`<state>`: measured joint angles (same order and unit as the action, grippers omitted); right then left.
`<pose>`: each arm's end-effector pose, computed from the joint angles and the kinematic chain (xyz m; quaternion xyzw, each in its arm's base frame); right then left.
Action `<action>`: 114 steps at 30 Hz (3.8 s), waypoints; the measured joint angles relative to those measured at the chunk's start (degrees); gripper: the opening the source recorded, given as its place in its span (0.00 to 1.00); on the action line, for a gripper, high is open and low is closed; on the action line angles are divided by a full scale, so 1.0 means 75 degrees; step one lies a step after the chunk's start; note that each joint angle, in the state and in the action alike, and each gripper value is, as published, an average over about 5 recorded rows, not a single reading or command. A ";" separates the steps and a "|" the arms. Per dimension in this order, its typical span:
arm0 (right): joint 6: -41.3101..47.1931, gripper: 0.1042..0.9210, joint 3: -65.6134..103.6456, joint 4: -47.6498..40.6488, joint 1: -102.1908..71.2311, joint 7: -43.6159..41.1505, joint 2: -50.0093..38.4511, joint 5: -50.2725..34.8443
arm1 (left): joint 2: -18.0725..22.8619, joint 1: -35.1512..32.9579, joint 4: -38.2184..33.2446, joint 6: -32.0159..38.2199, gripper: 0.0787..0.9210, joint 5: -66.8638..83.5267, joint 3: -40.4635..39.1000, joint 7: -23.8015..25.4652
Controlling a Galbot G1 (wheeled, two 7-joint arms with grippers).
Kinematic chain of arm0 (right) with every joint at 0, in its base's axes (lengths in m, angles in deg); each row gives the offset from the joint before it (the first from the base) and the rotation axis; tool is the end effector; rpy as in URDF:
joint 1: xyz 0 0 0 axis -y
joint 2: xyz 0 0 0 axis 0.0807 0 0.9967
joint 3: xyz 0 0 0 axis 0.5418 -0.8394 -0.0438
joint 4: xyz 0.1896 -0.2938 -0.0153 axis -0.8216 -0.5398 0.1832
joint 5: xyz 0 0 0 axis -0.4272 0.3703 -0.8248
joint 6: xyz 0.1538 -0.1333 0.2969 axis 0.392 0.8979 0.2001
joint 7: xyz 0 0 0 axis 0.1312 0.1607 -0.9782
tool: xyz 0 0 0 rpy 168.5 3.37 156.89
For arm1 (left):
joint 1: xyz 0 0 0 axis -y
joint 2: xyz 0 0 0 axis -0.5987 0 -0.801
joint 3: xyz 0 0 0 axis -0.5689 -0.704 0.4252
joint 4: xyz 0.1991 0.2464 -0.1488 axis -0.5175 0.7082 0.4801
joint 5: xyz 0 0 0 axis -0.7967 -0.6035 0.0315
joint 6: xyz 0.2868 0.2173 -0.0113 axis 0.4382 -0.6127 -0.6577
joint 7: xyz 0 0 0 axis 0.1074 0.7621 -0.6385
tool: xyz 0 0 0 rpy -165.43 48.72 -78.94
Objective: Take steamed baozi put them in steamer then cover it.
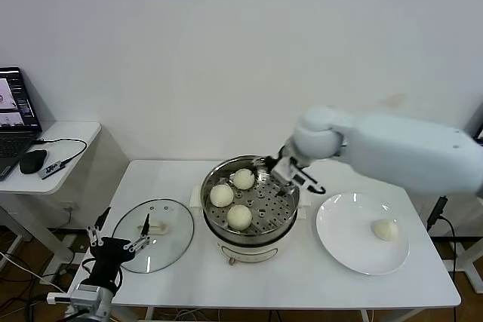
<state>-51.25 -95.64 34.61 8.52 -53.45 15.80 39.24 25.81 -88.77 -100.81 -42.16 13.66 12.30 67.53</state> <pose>0.4787 0.0501 -0.0442 0.5819 -0.3757 0.7155 0.0912 0.1656 0.0797 -0.2531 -0.0007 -0.9857 -0.1659 0.0312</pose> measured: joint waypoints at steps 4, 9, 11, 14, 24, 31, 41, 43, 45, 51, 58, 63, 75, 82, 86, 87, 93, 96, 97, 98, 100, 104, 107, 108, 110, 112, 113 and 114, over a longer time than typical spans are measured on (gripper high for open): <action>0.0636 0.88 0.0074 0.0292 0.0081 -0.0135 -0.0793 -0.0263 | -0.0065 0.0036 0.0006 -0.0012 0.88 -0.0001 -0.0070 0.0006; 0.1278 0.88 0.0201 0.0607 -0.0016 -0.0285 -0.1834 -0.0394 | -0.0140 0.0102 0.0048 -0.0017 0.88 0.0005 -0.0158 0.0010; 0.1439 0.88 0.0280 0.0656 -0.0157 -0.0329 -0.2228 -0.0369 | -0.0167 0.0118 0.0063 -0.0018 0.88 0.0006 -0.0200 0.0011; 0.1589 0.88 0.0463 0.0673 -0.0489 -0.0395 -0.2767 -0.0255 | -0.0215 0.0122 0.0100 -0.0015 0.88 0.0005 -0.0241 0.0014; 0.1666 0.88 0.2487 0.0218 -0.2953 -0.0518 -0.3881 0.0411 | -0.0343 0.0071 0.0249 0.0001 0.88 0.0007 -0.0226 0.0018; 0.1575 0.88 0.4239 -0.0412 -0.4908 -0.0504 -0.4017 0.0915 | -0.0354 0.0030 0.0351 0.0009 0.88 0.0008 -0.0157 0.0018; 0.1414 0.88 0.5742 -0.1555 -0.6580 -0.0390 -0.3563 0.1457 | -0.0325 -0.0049 0.0339 0.0006 0.88 -0.0002 -0.0046 0.0018; 0.1374 0.88 0.5911 -0.1773 -0.6752 -0.0385 -0.3435 0.1569 | -0.0320 -0.0068 0.0340 0.0004 0.88 -0.0002 -0.0020 0.0017; 0.1336 0.88 0.6050 -0.1976 -0.6895 -0.0374 -0.3315 0.1672 | -0.0316 -0.0083 0.0346 0.0004 0.88 -0.0002 0.0002 0.0017; 0.1270 0.87 0.6342 -0.2508 -0.7207 -0.0296 -0.2964 0.1901 | -0.0312 -0.0086 0.0373 0.0005 0.88 0.0001 0.0048 0.0018; 0.1259 0.82 0.6484 -0.2959 -0.7348 -0.0220 -0.2597 0.2074 | -0.0290 -0.0082 0.0401 0.0006 0.88 -0.0004 0.0027 0.0018; 0.1275 0.77 0.6533 -0.3159 -0.7374 -0.0201 -0.2379 0.2136 | -0.0294 -0.0079 0.0412 0.0009 0.88 -0.0004 0.0028 0.0019; 0.1279 0.61 0.6564 -0.3314 -0.7346 -0.0298 -0.2253 0.2217 | -0.0272 -0.0094 0.0416 0.0028 0.88 -0.0004 0.0041 0.0019; 0.1335 0.56 0.6432 -0.3180 -0.7114 -0.0426 -0.2389 0.2109 | -0.0245 -0.0093 0.0399 0.0042 0.88 -0.0006 0.0030 0.0019; 0.1418 0.56 0.6213 -0.3004 -0.6796 -0.0488 -0.2543 0.1970 | -0.0263 -0.0083 0.0381 0.0045 0.88 -0.0006 0.0032 0.0018; 0.1446 0.55 0.6119 -0.2945 -0.6676 -0.0501 -0.2593 0.1918 | -0.0274 -0.0082 0.0376 0.0045 0.88 -0.0006 0.0032 0.0018; 0.1697 0.56 0.5257 -0.2390 -0.5598 -0.0557 -0.2953 0.1367 | -0.0310 -0.0045 0.0346 0.0043 0.88 -0.0006 0.0009 0.0016; 0.1859 0.56 0.4733 -0.2008 -0.4890 -0.0552 -0.3090 0.0974 | -0.0310 -0.0014 0.0363 0.0043 0.88 -0.0016 -0.0034 0.0011; 0.1915 0.56 0.4547 -0.1872 -0.4637 -0.0544 -0.3118 0.0834 | -0.0310 -0.0002 0.0370 0.0043 0.88 -0.0022 -0.0051 0.0009; 0.1972 0.56 0.4358 -0.1737 -0.4378 -0.0533 -0.3136 0.0693 | -0.0310 0.0009 0.0375 0.0043 0.88 -0.0029 -0.0069 0.0009; 0.2094 0.56 0.3967 -0.1475 -0.3841 -0.0504 -0.3153 0.0413 | -0.0312 0.0026 0.0378 0.0043 0.88 -0.0040 -0.0104 0.0008; 0.2378 0.57 0.3144 -0.0988 -0.2709 -0.0417 -0.3100 -0.0151 | -0.0327 0.0045 0.0376 0.0043 0.88 -0.0047 -0.0150 0.0008; 0.2621 0.57 0.2521 -0.0653 -0.1879 -0.0325 -0.2969 -0.0597 | -0.0328 0.0055 0.0374 0.0043 0.88 -0.0047 -0.0154 0.0007; 0.2708 0.57 0.2322 -0.0549 -0.1620 -0.0286 -0.2907 -0.0750 | -0.0326 0.0056 0.0373 0.0043 0.88 -0.0047 -0.0153 0.0007; 0.2891 0.57 0.1949 -0.0358 -0.1151 -0.0192 -0.2750 -0.1056 | -0.0318 0.0057 0.0374 0.0043 0.88 -0.0046 -0.0144 0.0007; 0.3084 0.58 0.1619 -0.0189 -0.0762 -0.0083 -0.2548 -0.1369 | -0.0308 0.0058 0.0374 0.0043 0.88 -0.0044 -0.0127 0.0007; 0.3182 0.58 0.1477 -0.0119 -0.0602 -0.0024 -0.2435 -0.1523 | -0.0303 0.0058 0.0373 0.0043 0.88 -0.0043 -0.0116 0.0006; 0.3281 0.58 0.1351 -0.0060 -0.0464 0.0037 -0.2315 -0.1676 | -0.0298 0.0057 0.0372 0.0043 0.88 -0.0041 -0.0105 0.0006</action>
<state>-26.64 -85.51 34.16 5.04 -53.18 -1.56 26.67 23.57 -88.34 -98.02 -41.83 13.35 11.52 67.58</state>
